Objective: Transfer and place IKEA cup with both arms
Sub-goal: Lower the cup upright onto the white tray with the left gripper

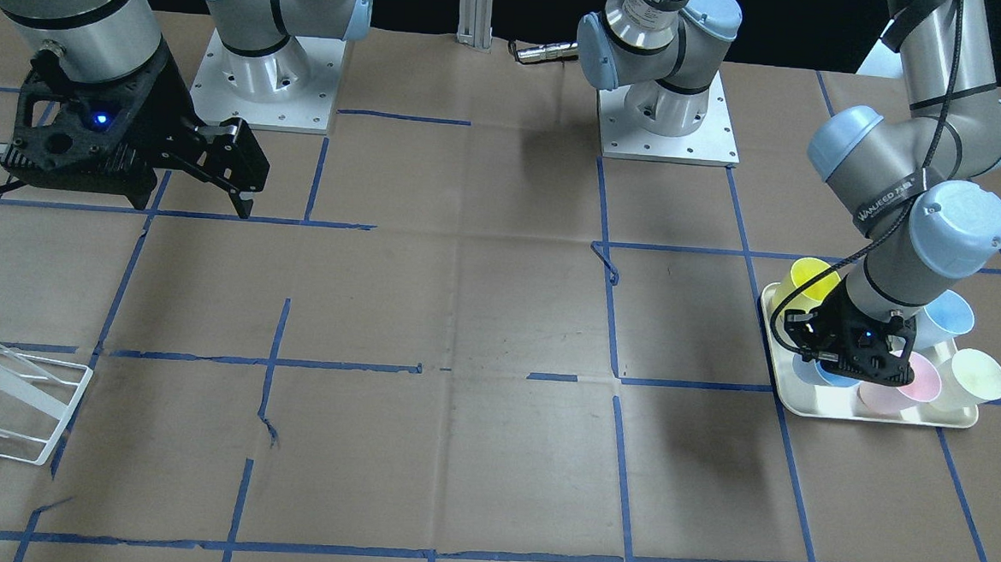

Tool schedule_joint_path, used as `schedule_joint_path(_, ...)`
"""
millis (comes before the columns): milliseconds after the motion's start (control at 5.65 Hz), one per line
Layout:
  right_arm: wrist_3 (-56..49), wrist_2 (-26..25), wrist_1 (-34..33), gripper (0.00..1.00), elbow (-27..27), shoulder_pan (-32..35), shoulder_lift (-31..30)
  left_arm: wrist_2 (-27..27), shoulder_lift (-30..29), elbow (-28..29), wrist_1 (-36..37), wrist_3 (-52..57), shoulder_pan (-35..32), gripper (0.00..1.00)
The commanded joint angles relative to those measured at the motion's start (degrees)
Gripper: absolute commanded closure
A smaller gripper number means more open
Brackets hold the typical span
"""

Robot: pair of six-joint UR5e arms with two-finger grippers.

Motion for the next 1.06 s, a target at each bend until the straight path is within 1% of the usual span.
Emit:
schedule_joint_path(0, 0.06, -0.06, 0.08, 0.0, -0.17, 0.0, -0.04, 2.77, -0.37, -0.43, -0.52, -0.65, 0.07, 0.98)
schedule_joint_path(177, 0.06, -0.14, 0.08, 0.0, -0.17, -0.09, -0.04, 2.7, -0.54, -0.51, -0.52, -0.74, 0.07, 0.96)
schedule_joint_path(354, 0.06, -0.23, 0.08, 0.0, -0.17, -0.09, -0.04, 2.7, -2.03, -0.08, -0.35, -0.66, 0.07, 0.94)
schedule_joint_path(531, 0.06, -0.23, 0.08, 0.0, -0.17, -0.09, -0.04, 2.96, -2.04, 0.27, -0.43, -0.66, -0.1, 0.89)
schedule_joint_path(885, 0.06, -0.15, 0.26, 0.0, -0.17, -0.17, -0.04, 3.05, -2.83, 0.37, -0.52, -0.39, -0.1, 0.12)
